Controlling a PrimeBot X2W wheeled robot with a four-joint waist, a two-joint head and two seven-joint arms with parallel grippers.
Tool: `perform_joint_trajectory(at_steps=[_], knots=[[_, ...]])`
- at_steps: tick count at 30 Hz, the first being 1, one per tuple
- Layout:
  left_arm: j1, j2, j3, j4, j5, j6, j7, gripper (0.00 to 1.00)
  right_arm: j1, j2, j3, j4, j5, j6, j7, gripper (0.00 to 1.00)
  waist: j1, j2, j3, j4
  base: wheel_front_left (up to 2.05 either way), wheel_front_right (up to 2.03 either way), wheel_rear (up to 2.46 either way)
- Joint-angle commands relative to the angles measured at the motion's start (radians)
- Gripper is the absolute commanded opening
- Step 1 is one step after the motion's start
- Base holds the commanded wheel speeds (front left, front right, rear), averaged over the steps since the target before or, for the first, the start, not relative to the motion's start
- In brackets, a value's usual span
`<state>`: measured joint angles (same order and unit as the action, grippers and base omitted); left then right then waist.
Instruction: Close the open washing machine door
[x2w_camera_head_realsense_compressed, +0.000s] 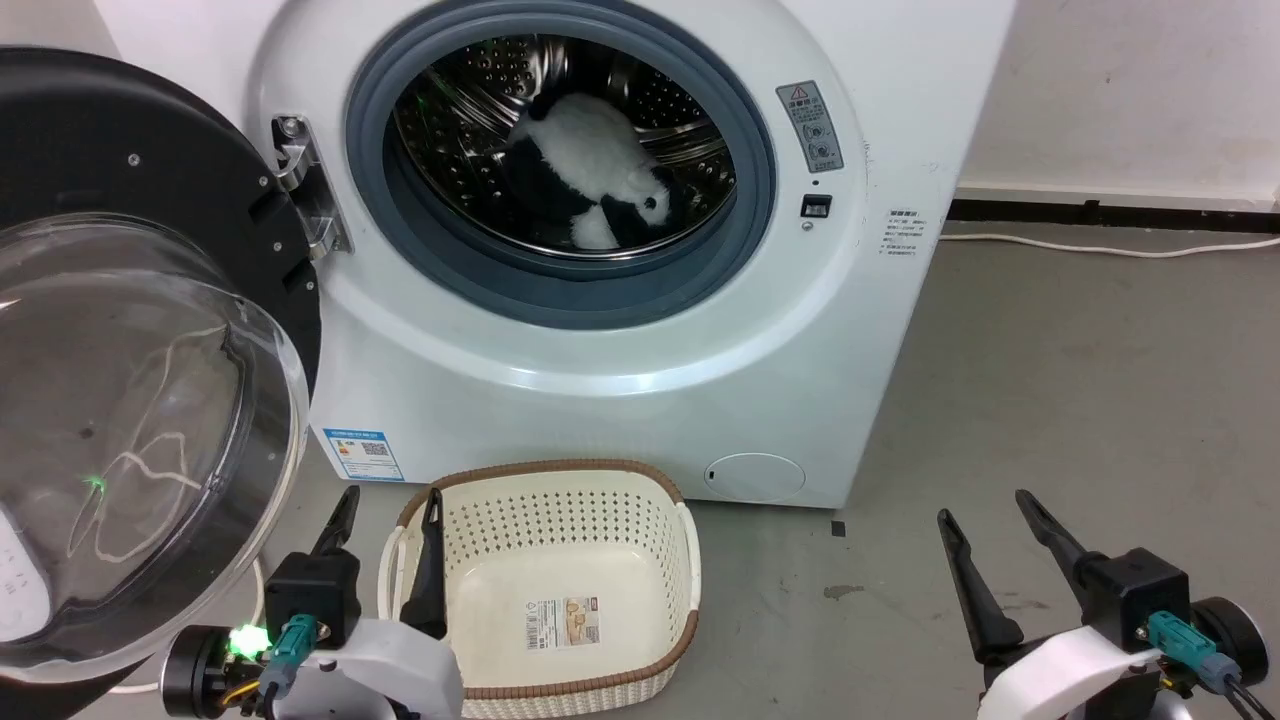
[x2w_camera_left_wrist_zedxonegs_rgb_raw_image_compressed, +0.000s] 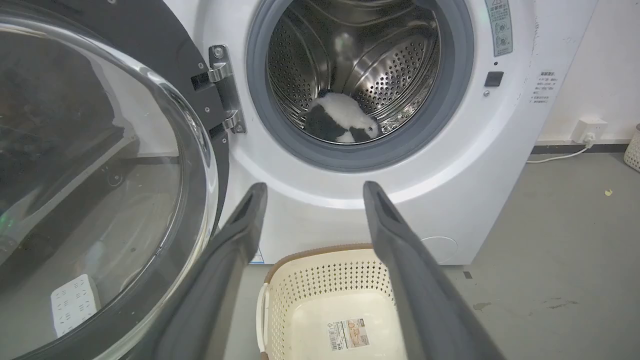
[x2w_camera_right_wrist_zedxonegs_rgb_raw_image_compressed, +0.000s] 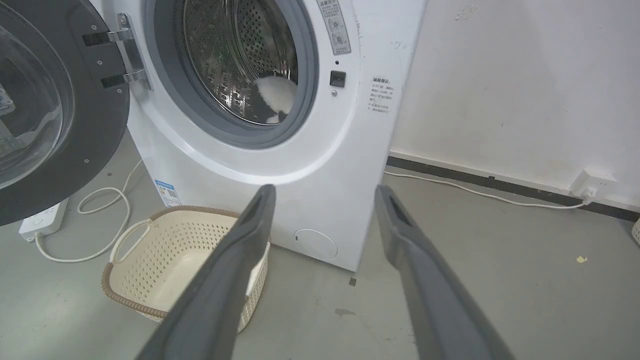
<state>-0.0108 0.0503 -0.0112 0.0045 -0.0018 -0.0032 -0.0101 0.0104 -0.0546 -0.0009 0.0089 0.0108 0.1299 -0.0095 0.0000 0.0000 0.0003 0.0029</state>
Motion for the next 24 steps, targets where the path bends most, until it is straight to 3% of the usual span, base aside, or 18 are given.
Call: perform_joint_trajectory(at_steps=[1,7,12,24], knots=[[-0.001,0.001,-0.002,-0.002,0.0,-0.003,-0.01,1.0,0.002,0.0,-0.002,0.003,0.012,0.0,-0.011,1.0,0.0,0.0,0.0,0.003,0.0,0.0,0.0],[0.001,0.002,-0.01,-0.001,-0.001,-0.005,-0.027,1.0,0.008,0.001,0.001,0.005,0.015,0.0,-0.028,1.0,0.0,0.0,-0.006,0.029,0.0,0.0,0.0],[0.012,0.006,-0.025,0.001,-0.004,-0.01,-0.05,1.0,0.018,0.001,0.02,0.016,0.022,0.0,-0.051,1.0,0.0,0.0,-0.017,0.104,0.0,0.0,0.0],[0.035,0.006,-0.022,-0.022,-0.011,0.004,-0.075,1.0,-0.016,-0.003,0.083,0.048,0.032,0.0,-0.071,1.0,0.0,0.0,-0.004,0.166,0.0,0.0,0.0]])
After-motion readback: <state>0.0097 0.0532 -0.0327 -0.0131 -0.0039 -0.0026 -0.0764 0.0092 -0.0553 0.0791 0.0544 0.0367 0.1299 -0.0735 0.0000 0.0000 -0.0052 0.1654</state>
